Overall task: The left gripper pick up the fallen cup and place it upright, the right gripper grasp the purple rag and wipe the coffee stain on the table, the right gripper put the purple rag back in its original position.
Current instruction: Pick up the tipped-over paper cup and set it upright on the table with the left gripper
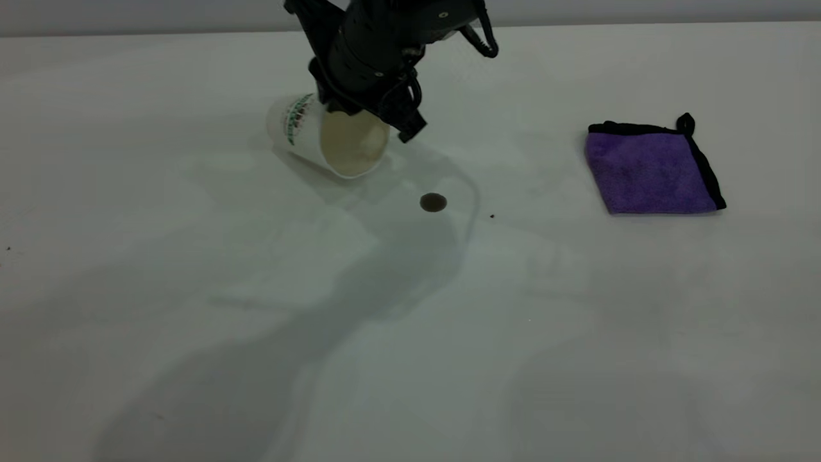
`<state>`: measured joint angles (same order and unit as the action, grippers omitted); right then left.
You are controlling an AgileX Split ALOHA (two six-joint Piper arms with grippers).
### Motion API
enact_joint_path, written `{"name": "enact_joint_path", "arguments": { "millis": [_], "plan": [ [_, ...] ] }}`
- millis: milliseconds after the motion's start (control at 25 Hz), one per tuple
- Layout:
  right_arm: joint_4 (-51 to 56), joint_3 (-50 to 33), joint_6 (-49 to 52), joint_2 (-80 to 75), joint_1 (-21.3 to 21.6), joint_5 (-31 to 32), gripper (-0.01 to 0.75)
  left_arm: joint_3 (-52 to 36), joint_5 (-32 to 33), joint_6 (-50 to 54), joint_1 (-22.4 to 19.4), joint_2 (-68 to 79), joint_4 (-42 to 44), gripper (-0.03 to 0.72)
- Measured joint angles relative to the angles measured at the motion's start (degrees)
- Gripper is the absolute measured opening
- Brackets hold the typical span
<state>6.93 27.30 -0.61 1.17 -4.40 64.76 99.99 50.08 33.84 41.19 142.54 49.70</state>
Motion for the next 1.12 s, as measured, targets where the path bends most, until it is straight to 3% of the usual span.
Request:
{"name": "enact_joint_path", "arguments": {
  "millis": [240,360,760,1120],
  "plan": [
    [0.0,0.0,0.0,0.0,0.0,0.0,0.524,0.0,1.5,-9.0,-0.2,-6.1,-6.3,0.005],
    [0.0,0.0,0.0,0.0,0.0,0.0,0.524,0.0,1.5,-16.2,-1.8,-10.1,-14.2,0.005],
    [0.0,0.0,0.0,0.0,0.0,0.0,0.524,0.0,3.9,-39.5,-18.2,-16.2,-50.4,0.005],
    [0.0,0.0,0.0,0.0,0.0,0.0,0.524,-0.1,7.5,-57.5,-29.9,-17.1,-70.4,0.005]
  ]
}}
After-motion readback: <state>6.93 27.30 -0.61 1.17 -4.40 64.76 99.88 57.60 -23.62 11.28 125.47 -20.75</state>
